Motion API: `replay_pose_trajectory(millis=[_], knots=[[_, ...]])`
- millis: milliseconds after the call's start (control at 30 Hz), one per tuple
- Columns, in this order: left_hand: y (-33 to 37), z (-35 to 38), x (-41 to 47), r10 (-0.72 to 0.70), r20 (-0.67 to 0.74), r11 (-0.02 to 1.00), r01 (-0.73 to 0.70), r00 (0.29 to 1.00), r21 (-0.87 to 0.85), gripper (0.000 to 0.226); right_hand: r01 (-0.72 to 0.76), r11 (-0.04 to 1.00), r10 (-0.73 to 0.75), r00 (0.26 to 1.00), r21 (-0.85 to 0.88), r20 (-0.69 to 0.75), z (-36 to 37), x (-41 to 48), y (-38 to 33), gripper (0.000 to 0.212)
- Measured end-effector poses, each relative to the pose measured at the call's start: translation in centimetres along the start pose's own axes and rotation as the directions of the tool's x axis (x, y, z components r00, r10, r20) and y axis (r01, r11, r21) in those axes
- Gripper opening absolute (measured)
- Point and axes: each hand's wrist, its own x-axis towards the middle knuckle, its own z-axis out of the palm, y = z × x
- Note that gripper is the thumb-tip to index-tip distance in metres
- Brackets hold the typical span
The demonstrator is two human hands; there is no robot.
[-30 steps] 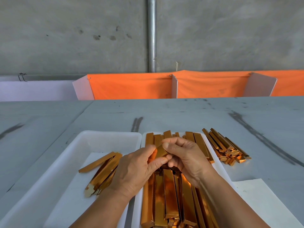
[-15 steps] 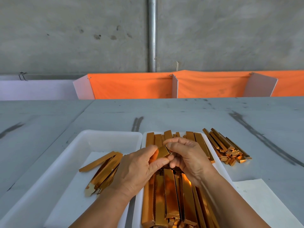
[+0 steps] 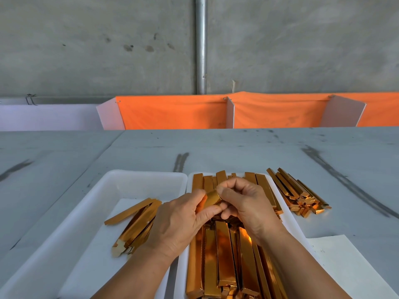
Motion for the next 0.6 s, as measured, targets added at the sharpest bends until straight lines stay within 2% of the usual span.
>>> replay_pose_trajectory(millis=[167, 367, 600], knots=[[-0.24, 0.27, 0.02, -0.019, -0.025, 1.0, 0.019, 1.0, 0.021, 0.061, -0.006, 1.0, 0.006, 1.0, 0.006, 0.002, -0.17, -0.03, 0.04, 0.023], [-0.52, 0.4, 0.13, -0.021, -0.015, 0.998, 0.021, 1.0, 0.057, 0.063, -0.03, 0.998, 0.03, 1.0, 0.049, -0.003, 0.05, 0.02, 0.16, 0.005], [-0.75, 0.56, 0.12, -0.045, -0.017, 0.998, 0.046, 0.999, 0.046, 0.062, 0.105, 0.99, -0.108, 0.994, -0.091, -0.024, 0.42, -0.41, 0.17, 0.011]])
